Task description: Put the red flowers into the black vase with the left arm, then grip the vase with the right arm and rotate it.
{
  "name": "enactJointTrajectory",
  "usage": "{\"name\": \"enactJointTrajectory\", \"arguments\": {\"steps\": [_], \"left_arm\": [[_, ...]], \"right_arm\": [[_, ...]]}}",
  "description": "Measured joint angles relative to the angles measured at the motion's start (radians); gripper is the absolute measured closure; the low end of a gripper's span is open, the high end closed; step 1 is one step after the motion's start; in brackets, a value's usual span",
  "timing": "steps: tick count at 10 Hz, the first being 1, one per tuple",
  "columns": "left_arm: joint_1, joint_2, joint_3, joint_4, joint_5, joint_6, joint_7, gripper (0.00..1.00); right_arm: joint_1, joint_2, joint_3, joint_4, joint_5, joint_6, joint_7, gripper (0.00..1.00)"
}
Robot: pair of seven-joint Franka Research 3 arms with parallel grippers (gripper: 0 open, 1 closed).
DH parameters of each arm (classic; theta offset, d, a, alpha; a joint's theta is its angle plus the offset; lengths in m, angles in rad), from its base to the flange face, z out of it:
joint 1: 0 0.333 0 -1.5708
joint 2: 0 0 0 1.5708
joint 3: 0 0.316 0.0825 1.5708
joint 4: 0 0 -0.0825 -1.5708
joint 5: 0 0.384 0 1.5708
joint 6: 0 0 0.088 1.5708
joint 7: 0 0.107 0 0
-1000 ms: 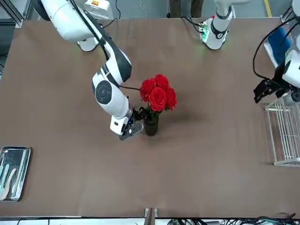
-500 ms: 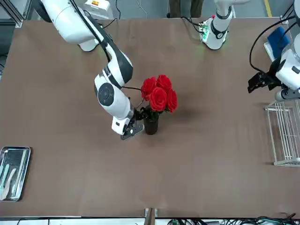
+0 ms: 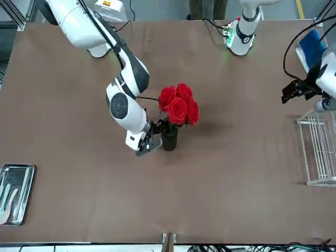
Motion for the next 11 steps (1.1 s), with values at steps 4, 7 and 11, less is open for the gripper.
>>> {"name": "enactJointTrajectory", "arguments": {"steps": [4, 7, 11], "left_arm": [[0.042, 0.001, -0.002, 0.003, -0.006, -0.01, 0.001, 0.0], [0.045, 0.001, -0.004, 0.003, -0.006, -0.016, 0.001, 0.0], [0.049, 0.001, -0.004, 0.005, -0.006, -0.017, 0.001, 0.0]], "right_arm": [[-0.025, 0.0, 0.035, -0.007, 0.002, -0.009, 0.0, 0.0], [-0.03, 0.0, 0.05, -0.016, 0.002, -0.009, 0.0, 0.0], [-0.03, 0.0, 0.055, -0.032, 0.002, -0.008, 0.0, 0.0]]}}
